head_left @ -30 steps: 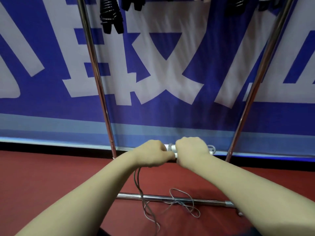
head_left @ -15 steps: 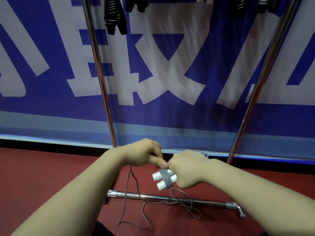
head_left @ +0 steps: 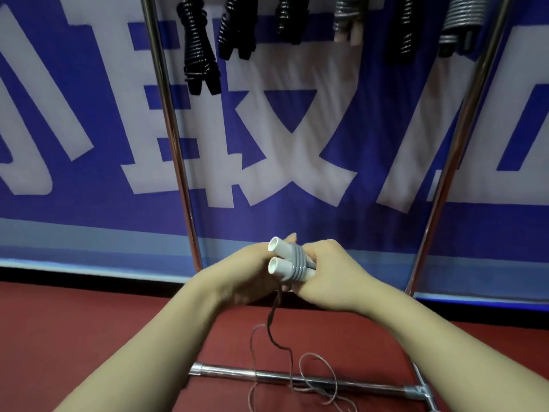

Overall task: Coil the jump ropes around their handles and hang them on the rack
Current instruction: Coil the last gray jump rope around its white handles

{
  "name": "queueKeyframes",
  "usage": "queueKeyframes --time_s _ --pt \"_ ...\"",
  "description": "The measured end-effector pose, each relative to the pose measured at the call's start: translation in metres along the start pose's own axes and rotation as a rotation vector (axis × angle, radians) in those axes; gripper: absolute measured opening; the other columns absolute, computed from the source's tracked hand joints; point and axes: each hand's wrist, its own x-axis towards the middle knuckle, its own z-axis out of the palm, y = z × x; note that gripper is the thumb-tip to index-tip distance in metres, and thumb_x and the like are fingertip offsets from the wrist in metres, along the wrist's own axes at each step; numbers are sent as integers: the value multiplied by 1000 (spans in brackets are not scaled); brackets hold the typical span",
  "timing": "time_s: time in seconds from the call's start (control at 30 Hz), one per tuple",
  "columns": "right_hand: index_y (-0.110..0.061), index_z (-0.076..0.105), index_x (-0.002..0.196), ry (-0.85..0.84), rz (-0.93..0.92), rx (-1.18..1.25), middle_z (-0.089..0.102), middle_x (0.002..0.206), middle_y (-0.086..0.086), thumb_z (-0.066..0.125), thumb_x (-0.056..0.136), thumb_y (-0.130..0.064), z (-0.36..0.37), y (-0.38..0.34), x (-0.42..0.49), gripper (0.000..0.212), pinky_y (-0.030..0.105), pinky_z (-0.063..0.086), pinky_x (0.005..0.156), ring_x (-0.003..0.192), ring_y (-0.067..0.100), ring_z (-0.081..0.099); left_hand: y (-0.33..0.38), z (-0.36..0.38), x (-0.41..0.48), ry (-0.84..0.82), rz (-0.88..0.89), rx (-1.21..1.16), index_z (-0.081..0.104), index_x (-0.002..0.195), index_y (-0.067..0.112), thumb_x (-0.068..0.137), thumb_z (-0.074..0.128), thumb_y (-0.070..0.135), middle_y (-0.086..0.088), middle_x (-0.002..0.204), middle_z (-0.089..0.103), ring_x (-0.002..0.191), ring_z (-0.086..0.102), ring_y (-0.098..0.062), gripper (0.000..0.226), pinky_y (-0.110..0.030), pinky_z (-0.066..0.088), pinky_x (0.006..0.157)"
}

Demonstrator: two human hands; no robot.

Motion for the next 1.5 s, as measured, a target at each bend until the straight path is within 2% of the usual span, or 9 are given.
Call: queueKeyframes --time_s 0.17,0.3,0.43,0.63,0.77,0.93,1.23,1.37,1.5 --pt "-4 49 57 176 101 217 43 47 -5 67 75 -7 -7 -6 8 25 25 30 45 46 9 31 8 12 8 208 127 -36 68 79 18 95 39 9 6 54 33 49 22 -6 34 -21 17 50" --pt "-16 42 49 209 177 311 35 38 -11 62 74 0 -10 -7 12 37 17 25 39 41 6 27 12 10 6 275 174 -153 62 84 15 100 43 7 0 59 48 43 34 -4 26 -15 23 40" --pt "-16 38 51 200 236 454 30 39 -13 61 72 6 -14 -11 14 38 20 21 39 40 7 23 14 5 2 208 177 -212 67 83 13 92 51 10 -2 65 48 44 24 -5 18 -15 19 39" --pt "-15 38 61 25 233 433 28 44 -8 59 69 5 -15 -15 11 31 21 17 42 42 11 22 11 -11 -3 342 276 88 73 97 14 93 60 6 -1 62 37 52 22 -10 16 -22 18 47" --pt "-16 33 57 -189 161 286 29 44 -7 60 72 6 -11 -22 3 38 21 21 42 40 10 24 4 -18 -10 406 346 241 79 88 32 93 62 11 -10 75 58 62 28 -22 27 -25 25 52" --pt "-15 32 54 -340 213 357 29 41 -4 55 74 10 -5 -25 -4 39 19 17 41 37 11 21 0 -22 -10 471 377 253 79 82 34 91 66 18 11 73 68 72 48 -17 23 -33 38 67" --pt "-20 38 48 -214 149 315 30 49 -4 60 66 3 -20 -17 1 37 26 20 48 47 14 25 -2 -24 -5 420 413 319 73 93 16 95 58 20 -9 88 72 81 63 -25 15 -35 53 82" --pt "-23 56 42 -100 136 436 31 43 -11 54 70 13 -24 -15 3 46 21 20 43 43 11 24 -1 -4 -1 364 370 343 67 81 24 100 51 22 -2 65 59 49 43 -13 25 -22 38 51" --pt "-17 49 43 37 214 403 37 37 -12 56 71 12 -25 -11 6 41 15 24 39 35 3 29 -5 10 5 339 325 495 62 89 11 104 45 26 6 59 53 50 35 -13 27 -21 32 49"
